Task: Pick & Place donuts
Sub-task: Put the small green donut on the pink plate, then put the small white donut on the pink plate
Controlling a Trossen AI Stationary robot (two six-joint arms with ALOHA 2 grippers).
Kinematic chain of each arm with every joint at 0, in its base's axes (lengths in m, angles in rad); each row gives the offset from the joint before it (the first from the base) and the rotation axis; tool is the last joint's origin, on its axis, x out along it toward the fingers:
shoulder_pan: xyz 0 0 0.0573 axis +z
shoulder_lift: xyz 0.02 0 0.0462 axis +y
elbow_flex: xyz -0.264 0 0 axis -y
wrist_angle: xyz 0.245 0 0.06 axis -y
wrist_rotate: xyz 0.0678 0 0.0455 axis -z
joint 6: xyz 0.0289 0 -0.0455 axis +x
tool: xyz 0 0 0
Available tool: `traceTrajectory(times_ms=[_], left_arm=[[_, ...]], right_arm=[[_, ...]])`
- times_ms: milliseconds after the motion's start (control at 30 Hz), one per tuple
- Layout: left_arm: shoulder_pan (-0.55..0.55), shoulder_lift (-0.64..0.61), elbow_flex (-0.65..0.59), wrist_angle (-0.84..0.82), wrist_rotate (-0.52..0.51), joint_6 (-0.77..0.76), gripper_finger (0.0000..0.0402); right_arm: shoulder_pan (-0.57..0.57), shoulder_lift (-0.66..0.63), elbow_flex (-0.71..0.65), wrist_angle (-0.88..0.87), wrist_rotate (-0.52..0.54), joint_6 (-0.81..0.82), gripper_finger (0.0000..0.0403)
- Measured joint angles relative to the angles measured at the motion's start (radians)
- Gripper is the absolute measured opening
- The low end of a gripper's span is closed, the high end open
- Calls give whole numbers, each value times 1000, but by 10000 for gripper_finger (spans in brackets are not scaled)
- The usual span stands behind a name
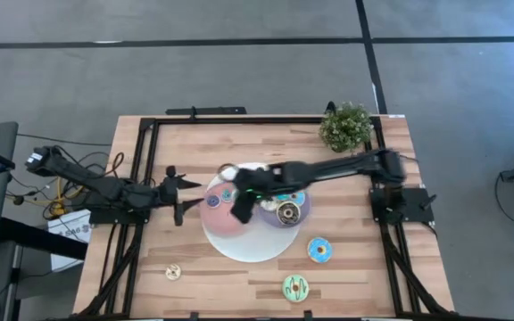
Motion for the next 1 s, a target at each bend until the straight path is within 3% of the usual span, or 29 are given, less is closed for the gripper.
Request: traceTrajectory(times_ms=[167, 333, 567, 833, 1000], left_arm=[[0, -44, 0, -49, 1, -8, 226], [0, -50, 0, -90, 9, -35, 226], [0, -50, 0, -89, 11, -45, 226], [0, -50, 0, -88, 12, -44, 226], [0, -50, 0, -90, 12, -50, 226]], right_arm=[[-6, 252, 283, -198, -39, -67, 137], [-7, 400, 443, -283, -102, -86, 148], [-7, 478, 485, -312, -173, -84, 186], [-6, 481, 488, -315, -173, -77, 252], [-19, 462, 487, -373, -169, -96, 265]])
